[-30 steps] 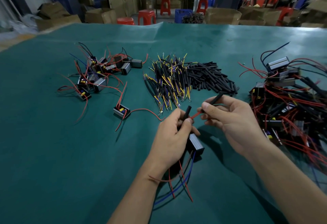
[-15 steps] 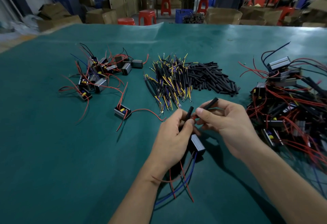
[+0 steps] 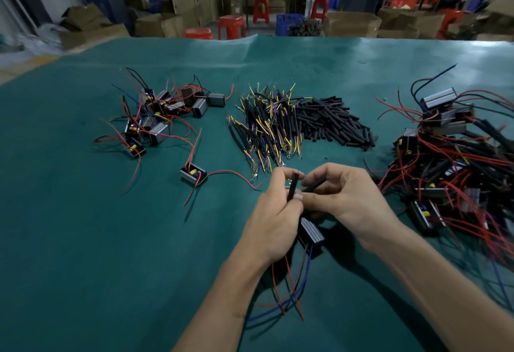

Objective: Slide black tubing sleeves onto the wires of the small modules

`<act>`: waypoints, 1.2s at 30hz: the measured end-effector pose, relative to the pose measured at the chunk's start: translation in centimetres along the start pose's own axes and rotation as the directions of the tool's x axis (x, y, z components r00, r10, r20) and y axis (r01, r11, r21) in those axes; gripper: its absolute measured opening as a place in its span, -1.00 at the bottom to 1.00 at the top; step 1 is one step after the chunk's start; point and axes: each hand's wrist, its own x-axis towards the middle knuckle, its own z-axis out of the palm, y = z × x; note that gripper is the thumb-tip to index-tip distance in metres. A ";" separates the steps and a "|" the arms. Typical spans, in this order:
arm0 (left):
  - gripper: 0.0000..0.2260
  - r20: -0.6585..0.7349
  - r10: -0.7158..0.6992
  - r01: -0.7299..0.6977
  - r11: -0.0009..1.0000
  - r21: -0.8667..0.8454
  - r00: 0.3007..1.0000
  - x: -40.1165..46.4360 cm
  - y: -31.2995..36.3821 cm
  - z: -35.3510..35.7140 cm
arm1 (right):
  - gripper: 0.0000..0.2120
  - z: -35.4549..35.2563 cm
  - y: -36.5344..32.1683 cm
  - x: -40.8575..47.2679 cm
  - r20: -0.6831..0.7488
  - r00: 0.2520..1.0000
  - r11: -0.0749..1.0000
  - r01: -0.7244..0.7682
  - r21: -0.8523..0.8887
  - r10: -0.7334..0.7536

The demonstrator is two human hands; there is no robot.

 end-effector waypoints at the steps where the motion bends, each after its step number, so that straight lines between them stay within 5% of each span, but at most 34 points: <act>1: -0.70 -0.005 0.004 -0.004 1.000 0.013 1.000 0.0 0.0 0.0 | -0.72 -0.2 -0.2 0.0 0.014 1.000 1.000 -0.007 0.018 0.006; 7: -0.68 -0.005 0.012 -0.012 1.000 0.004 1.000 0.2 0.0 0.0 | -0.90 -1.2 -1.2 0.0 -0.047 0.991 0.990 0.121 -0.071 -0.125; 13: -0.69 -0.020 0.036 -0.038 0.992 -0.117 0.999 0.2 -0.1 0.0 | -0.87 0.4 -1.0 -0.6 0.013 0.959 0.923 0.275 -0.270 -0.282; 22: -0.73 0.013 0.073 -0.072 0.996 -0.054 0.997 0.0 0.1 0.4 | -0.88 -0.5 -1.7 -0.5 -0.021 0.981 0.981 0.193 -0.033 -0.193; 30: -0.84 -0.008 0.190 -0.190 0.981 0.036 0.982 -0.2 0.6 0.2 | -0.85 -0.5 -1.5 -0.4 -0.072 0.914 0.836 0.330 -0.438 -0.399; 36: -0.77 0.003 0.191 -0.191 0.975 0.114 0.981 -0.1 0.9 0.4 | -0.83 -0.4 -1.2 -0.3 -0.103 0.909 0.810 0.304 -0.501 -0.404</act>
